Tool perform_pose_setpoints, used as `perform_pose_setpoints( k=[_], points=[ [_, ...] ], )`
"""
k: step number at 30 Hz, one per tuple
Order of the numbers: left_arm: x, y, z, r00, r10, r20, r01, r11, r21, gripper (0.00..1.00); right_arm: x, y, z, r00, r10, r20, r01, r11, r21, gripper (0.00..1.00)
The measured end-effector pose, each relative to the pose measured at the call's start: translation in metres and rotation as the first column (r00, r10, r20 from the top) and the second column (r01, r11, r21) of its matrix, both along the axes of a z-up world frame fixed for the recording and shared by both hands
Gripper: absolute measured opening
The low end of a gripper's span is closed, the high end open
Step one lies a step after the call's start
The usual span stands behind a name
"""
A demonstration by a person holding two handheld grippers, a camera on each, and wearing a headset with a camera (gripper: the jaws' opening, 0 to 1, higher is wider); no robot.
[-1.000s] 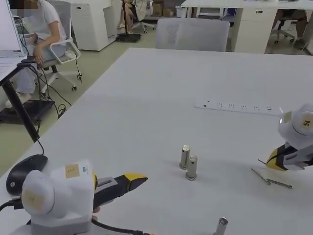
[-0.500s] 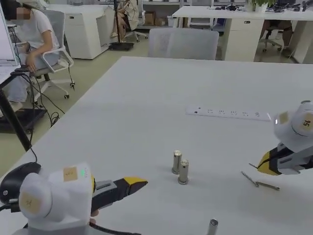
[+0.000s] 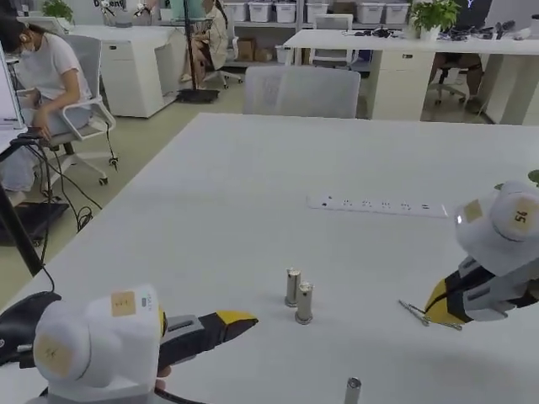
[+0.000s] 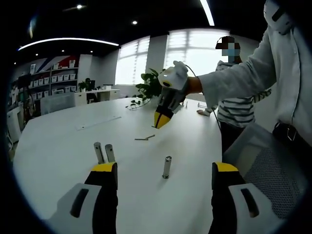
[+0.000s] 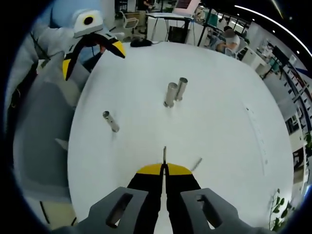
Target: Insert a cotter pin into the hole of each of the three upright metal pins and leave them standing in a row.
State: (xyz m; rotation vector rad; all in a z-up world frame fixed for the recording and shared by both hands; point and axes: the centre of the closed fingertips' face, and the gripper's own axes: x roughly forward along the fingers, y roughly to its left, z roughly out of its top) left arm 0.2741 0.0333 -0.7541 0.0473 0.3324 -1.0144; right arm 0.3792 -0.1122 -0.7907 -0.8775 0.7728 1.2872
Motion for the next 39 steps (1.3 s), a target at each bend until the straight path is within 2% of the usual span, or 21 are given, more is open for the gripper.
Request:
perform_pose_setpoints(
  k=[7, 10, 16, 22, 29, 39],
  points=[
    [-0.005, -0.009, 0.003, 0.999, -0.035, 0.017, 0.035, 0.999, 0.011, 0.76, -0.028, 0.007, 0.008, 0.999, 0.039, -0.036, -0.039, 0.999, 0.005, 0.02],
    [-0.008, -0.013, 0.003, 0.999, -0.047, 0.020, 0.047, 0.999, 0.014, 0.76, -0.034, 0.007, 0.009, 0.997, 0.050, -0.052, -0.050, 0.999, 0.005, 0.02],
    [-0.015, -0.024, 0.002, 0.995, -0.094, 0.030, 0.093, 0.995, 0.033, 0.71, -0.057, 0.010, 0.012, 0.993, 0.078, -0.086, -0.078, 0.997, 0.005, 0.02],
    [-0.020, -0.034, 0.003, 0.990, -0.133, 0.042, 0.131, 0.990, 0.043, 0.67, -0.071, 0.014, 0.013, 0.990, 0.096, -0.108, -0.094, 0.995, 0.019, 0.02],
    [-0.025, -0.043, 0.005, 0.983, -0.174, 0.059, 0.170, 0.983, 0.062, 0.59, -0.096, 0.025, 0.018, 0.980, 0.138, -0.146, -0.135, 0.990, 0.031, 0.02],
    [-0.032, -0.053, 0.005, 0.971, -0.228, 0.075, 0.221, 0.971, 0.093, 0.45, -0.121, 0.040, 0.020, 0.964, 0.184, -0.190, -0.179, 0.983, 0.040, 0.02]
  ],
)
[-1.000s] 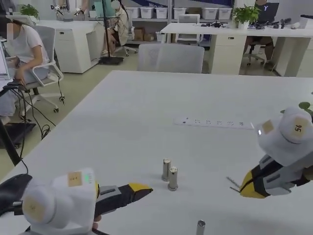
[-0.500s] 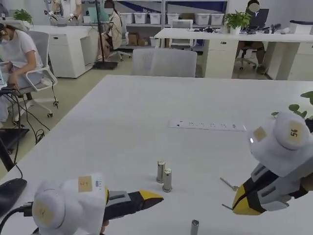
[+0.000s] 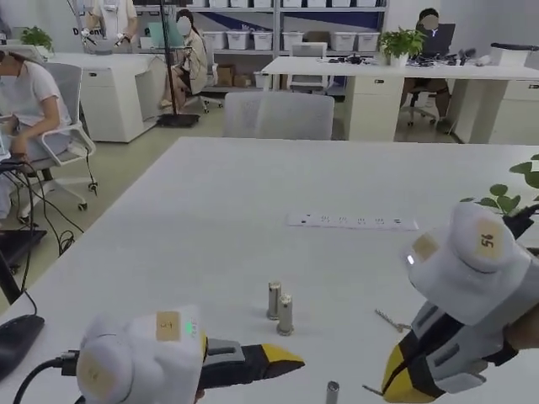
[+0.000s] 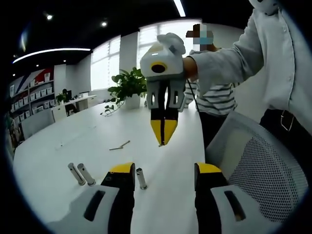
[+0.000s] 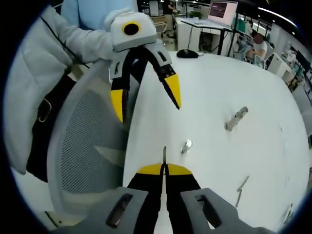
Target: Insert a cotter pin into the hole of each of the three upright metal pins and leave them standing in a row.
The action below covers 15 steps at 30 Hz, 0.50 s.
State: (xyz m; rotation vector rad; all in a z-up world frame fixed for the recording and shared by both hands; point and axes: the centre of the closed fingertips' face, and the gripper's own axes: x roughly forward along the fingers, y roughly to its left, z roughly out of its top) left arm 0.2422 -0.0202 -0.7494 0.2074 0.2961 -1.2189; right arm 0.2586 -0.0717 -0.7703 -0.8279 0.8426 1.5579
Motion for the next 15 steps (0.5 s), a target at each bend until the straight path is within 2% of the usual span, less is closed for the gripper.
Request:
perform_pose_setpoints(
  k=[15],
  points=[
    [-0.012, -0.016, -0.005, 0.995, -0.095, 0.010, 0.095, 0.995, 0.044, 0.26, -0.028, 0.017, 0.004, 0.993, 0.055, -0.101, -0.055, 0.998, -0.004, 0.02]
  ],
)
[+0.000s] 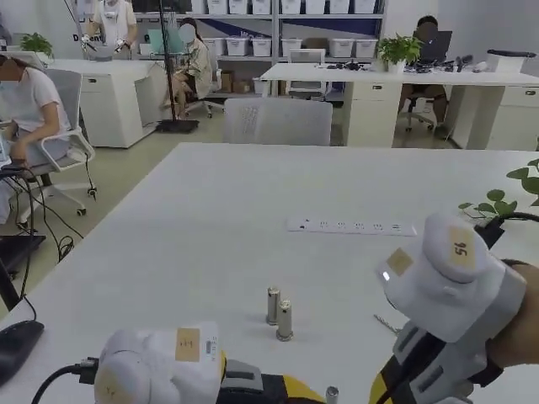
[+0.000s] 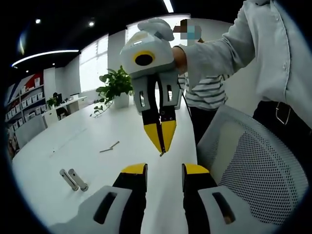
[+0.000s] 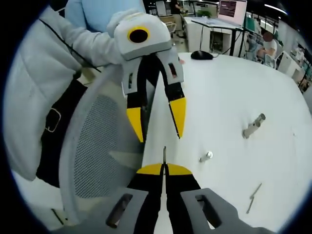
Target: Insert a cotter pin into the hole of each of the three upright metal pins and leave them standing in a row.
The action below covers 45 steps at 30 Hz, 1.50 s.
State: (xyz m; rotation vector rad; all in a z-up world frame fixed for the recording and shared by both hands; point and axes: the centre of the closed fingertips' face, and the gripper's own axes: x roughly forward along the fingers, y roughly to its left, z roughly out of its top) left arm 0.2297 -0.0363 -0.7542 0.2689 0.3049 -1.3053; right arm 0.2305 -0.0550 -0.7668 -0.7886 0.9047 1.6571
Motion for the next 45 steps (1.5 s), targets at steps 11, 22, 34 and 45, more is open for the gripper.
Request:
perform_pose_setpoints(
  k=[11, 22, 34, 45],
  points=[
    [-0.004, -0.006, 0.000, 0.999, -0.038, 0.027, 0.038, 0.999, 0.013, 0.17, -0.009, 0.004, -0.002, 0.997, 0.002, -0.073, -0.003, 1.000, -0.015, 0.02],
    [-0.007, -0.011, -0.003, 0.995, -0.084, 0.047, 0.082, 0.996, 0.042, 0.10, -0.013, 0.006, -0.002, 0.992, 0.013, -0.128, -0.017, 0.999, -0.027, 0.02],
    [-0.010, -0.015, -0.004, 0.990, -0.126, 0.066, 0.121, 0.990, 0.066, 0.03, -0.021, 0.002, -0.002, 0.983, 0.026, -0.181, -0.034, 0.999, -0.041, 0.02],
    [-0.017, -0.019, -0.005, 0.984, -0.163, 0.075, 0.157, 0.984, 0.087, 0.01, -0.025, 0.001, -0.001, 0.975, 0.041, -0.218, -0.053, 0.997, -0.051, 0.02]
  ],
)
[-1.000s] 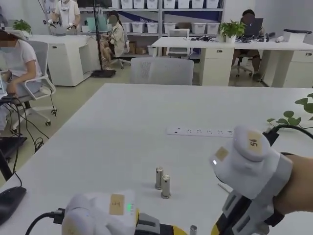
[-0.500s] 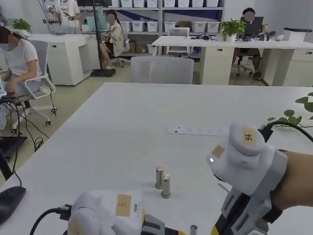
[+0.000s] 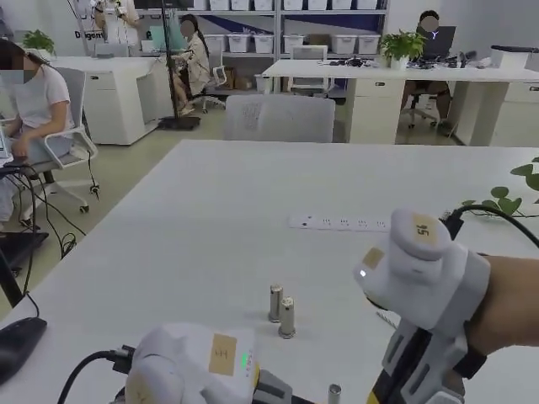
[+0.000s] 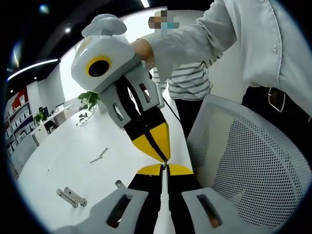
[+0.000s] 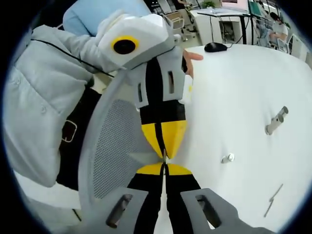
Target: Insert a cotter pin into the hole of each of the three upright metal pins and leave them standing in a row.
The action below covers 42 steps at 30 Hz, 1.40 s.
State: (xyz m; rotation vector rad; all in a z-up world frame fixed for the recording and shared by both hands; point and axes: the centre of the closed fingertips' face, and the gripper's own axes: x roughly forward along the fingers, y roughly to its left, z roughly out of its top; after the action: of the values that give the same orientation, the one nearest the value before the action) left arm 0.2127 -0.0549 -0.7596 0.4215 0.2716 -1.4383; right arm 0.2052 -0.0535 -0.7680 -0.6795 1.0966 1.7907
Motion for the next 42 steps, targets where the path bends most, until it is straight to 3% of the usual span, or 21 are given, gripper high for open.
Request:
perform_pose_setpoints(
  k=[13, 26, 28, 37, 42],
  points=[
    [-0.0031, -0.0026, -0.0002, 0.999, -0.029, 0.022, 0.029, 0.999, 0.017, 0.01, -0.0032, -0.0024, 0.0000, 0.999, 0.011, -0.035, -0.011, 1.000, -0.017, 0.02],
    [-0.0062, -0.0056, 0.0033, 0.999, -0.046, 0.004, 0.046, 0.999, -0.004, 0.00, -0.0057, -0.0053, 0.0003, 0.998, 0.034, -0.047, -0.035, 0.999, -0.017, 0.02],
    [-0.0060, -0.0056, 0.0028, 0.999, -0.042, -0.011, 0.042, 0.999, -0.007, 0.00, -0.0059, -0.0054, 0.0003, 0.998, 0.036, -0.047, -0.037, 0.999, -0.015, 0.03],
    [-0.0029, -0.0024, 0.0046, 0.999, -0.027, -0.029, 0.026, 0.999, -0.019, 0.00, -0.0027, -0.0024, 0.0015, 0.999, 0.037, -0.025, -0.037, 0.999, 0.012, 0.04],
    [-0.0032, -0.0015, 0.0037, 0.999, -0.029, -0.033, 0.029, 0.999, -0.015, 0.00, 0.0005, -0.0041, 0.0023, 1.000, 0.024, -0.016, -0.024, 1.000, 0.016, 0.11]
  ],
)
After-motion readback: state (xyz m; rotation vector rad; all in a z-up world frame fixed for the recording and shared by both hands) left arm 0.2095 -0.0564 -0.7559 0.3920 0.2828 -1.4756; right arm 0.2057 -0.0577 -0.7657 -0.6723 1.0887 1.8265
